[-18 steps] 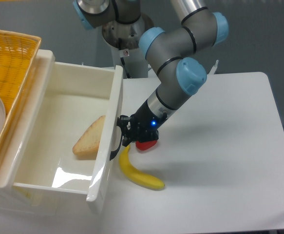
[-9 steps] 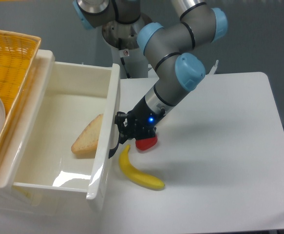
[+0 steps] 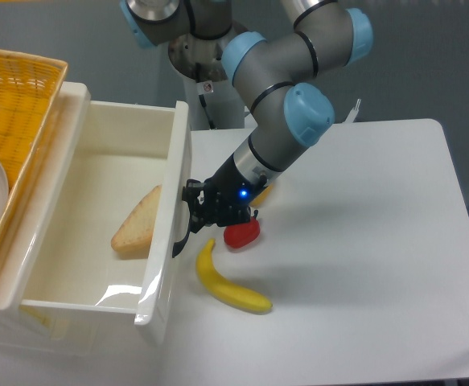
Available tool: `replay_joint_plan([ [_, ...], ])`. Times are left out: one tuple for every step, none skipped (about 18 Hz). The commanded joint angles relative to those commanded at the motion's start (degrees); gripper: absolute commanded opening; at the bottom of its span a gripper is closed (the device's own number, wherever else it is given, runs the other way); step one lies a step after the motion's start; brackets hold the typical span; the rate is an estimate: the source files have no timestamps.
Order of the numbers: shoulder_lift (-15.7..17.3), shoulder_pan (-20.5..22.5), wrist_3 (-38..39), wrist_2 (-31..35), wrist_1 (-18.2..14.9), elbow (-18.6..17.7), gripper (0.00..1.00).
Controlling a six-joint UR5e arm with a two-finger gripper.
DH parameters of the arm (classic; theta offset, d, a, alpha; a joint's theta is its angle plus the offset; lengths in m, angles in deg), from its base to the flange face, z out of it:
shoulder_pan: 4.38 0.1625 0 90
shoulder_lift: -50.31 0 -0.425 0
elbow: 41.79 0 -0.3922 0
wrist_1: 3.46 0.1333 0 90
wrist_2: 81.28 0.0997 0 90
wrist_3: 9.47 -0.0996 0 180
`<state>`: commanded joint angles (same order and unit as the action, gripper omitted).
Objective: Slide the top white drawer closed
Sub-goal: 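Lower the gripper against the drawer's front panel beside its black handle, then push the drawer front with the gripper into the cabinet until closed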
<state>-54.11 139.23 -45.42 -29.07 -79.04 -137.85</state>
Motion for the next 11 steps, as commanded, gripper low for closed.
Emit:
replay_joint_plan([
  [0.2, -0.2, 0.0, 0.0, -0.1, 0.0, 0.03],
  [0.2, -0.5, 0.3, 0.0, -0.1, 0.0, 0.03],
  [0.3, -0.8, 0.8, 0.0, -0.1, 0.0, 0.03],
  [0.3, -0.9, 0.9, 0.0, -0.1, 0.0, 0.03],
  [0.3, -1.0, 1.0, -0.1, -0.1, 0.0, 0.03],
  [0.3, -1.3, 1.0, -0.1, -0.1, 0.0, 0.03],
  [0.3, -1.7, 1.2, -0.1, -0.1, 0.0, 0.03],
  [0.4, -1.7, 1.6, 0.0, -0.1, 0.0, 0.03],
  [0.4, -1.7, 1.8, -0.1, -0.1, 0.0, 0.03],
  [0.5, -1.8, 1.9, 0.0, -0.1, 0.0, 0.03],
  [0.6, -2.0, 1.9, 0.0, -0.1, 0.0, 0.03],
])
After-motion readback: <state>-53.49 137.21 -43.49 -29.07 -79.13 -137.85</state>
